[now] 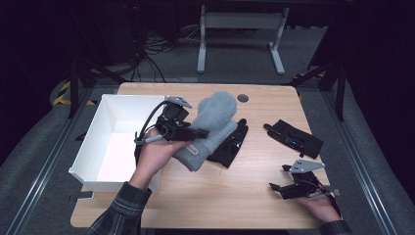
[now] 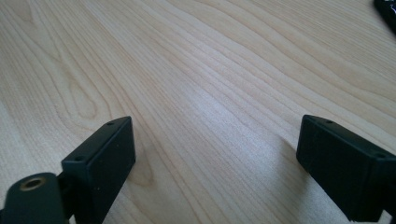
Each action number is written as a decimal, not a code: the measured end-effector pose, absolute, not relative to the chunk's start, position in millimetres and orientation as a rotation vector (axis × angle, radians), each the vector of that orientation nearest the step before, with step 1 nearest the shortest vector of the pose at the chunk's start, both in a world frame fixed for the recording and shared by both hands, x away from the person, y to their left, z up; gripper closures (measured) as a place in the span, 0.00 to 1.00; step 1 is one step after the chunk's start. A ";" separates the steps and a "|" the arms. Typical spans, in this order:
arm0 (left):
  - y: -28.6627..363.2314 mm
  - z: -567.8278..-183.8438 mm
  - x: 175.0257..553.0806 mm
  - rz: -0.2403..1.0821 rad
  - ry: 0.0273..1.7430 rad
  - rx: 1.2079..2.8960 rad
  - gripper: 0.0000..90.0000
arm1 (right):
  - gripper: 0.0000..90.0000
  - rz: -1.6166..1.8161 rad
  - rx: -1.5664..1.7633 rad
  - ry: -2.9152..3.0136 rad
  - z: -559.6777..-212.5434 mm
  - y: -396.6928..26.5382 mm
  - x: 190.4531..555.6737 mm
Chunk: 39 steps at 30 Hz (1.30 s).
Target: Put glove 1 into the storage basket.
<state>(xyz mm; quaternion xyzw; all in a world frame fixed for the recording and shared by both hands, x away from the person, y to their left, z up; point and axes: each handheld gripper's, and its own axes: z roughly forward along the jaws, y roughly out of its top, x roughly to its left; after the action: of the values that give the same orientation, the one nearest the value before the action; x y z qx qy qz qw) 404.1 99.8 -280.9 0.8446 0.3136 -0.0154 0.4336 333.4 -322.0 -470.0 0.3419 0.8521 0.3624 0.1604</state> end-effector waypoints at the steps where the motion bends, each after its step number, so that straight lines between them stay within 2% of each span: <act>1: 103.7 -278.3 404.8 -0.030 0.788 2.101 0.79 | 0.13 1.035 0.977 2.434 -470.0 -322.0 333.4; 29: 231.5 -262.0 395.8 0.121 1.059 1.936 0.79 | 0.13 1.037 0.970 2.438 -470.0 -322.4 334.3; 39: 270.8 -289.2 395.8 0.145 1.215 1.887 0.79 | 0.13 1.037 0.966 2.439 -470.1 -322.6 334.6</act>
<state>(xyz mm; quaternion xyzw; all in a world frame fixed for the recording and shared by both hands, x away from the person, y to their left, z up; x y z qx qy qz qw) 395.8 270.8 -289.2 0.7567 0.4873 0.0583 0.4318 334.6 -322.6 -470.1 0.3380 0.8535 0.3629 0.1597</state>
